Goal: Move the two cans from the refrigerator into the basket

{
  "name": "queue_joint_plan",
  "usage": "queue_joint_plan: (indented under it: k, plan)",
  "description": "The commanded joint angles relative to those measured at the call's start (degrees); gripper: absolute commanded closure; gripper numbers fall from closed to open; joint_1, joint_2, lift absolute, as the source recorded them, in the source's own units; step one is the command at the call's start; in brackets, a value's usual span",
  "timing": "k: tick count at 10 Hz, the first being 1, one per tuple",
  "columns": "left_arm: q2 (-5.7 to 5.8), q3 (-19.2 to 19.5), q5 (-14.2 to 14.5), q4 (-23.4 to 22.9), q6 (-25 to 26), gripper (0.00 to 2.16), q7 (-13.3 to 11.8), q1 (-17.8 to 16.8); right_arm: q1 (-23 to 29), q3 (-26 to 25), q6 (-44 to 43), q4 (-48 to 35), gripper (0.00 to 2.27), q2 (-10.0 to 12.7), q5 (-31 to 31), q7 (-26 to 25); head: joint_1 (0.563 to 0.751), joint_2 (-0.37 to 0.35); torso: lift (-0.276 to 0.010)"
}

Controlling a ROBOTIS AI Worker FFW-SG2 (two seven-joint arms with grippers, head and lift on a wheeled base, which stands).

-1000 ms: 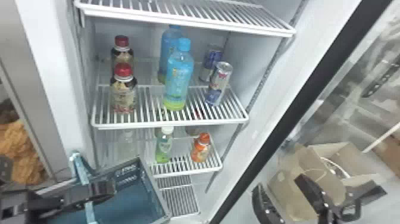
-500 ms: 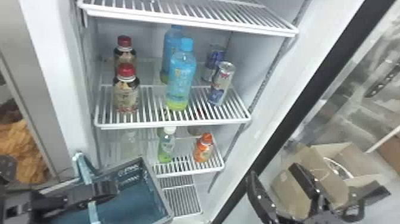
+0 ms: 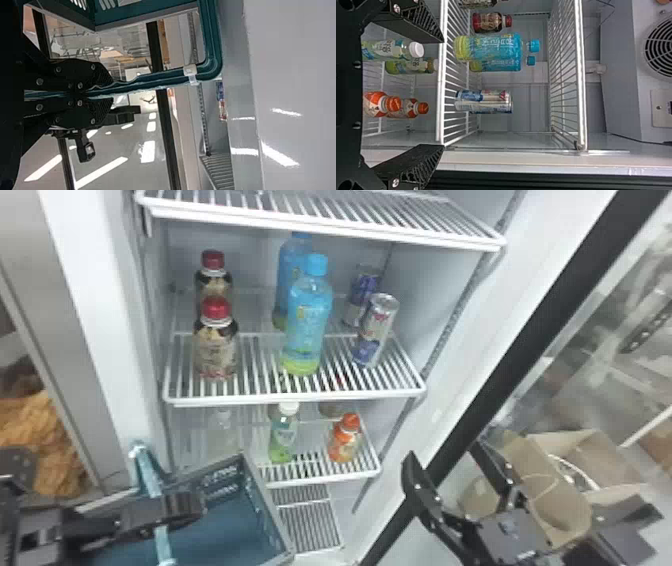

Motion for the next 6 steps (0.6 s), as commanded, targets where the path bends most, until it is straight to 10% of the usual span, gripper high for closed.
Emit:
queue_joint_plan:
  k: [1, 6]
  plan:
    - [0.08, -0.2, 0.1, 0.0, 0.0, 1.19, 0.1, -0.1, -4.2, 1.0, 0.9, 2.5, 0.11, 0.0, 0.3, 0.0, 0.695, -0.291, -0.025]
    - [0.17, -0.4, 0.3, 0.1, 0.0, 1.19, 0.1, 0.0, -18.0, 2.4, 5.4, 9.1, 0.11, 1.1, 3.0, -1.2, 0.695, -0.264, -0.025]
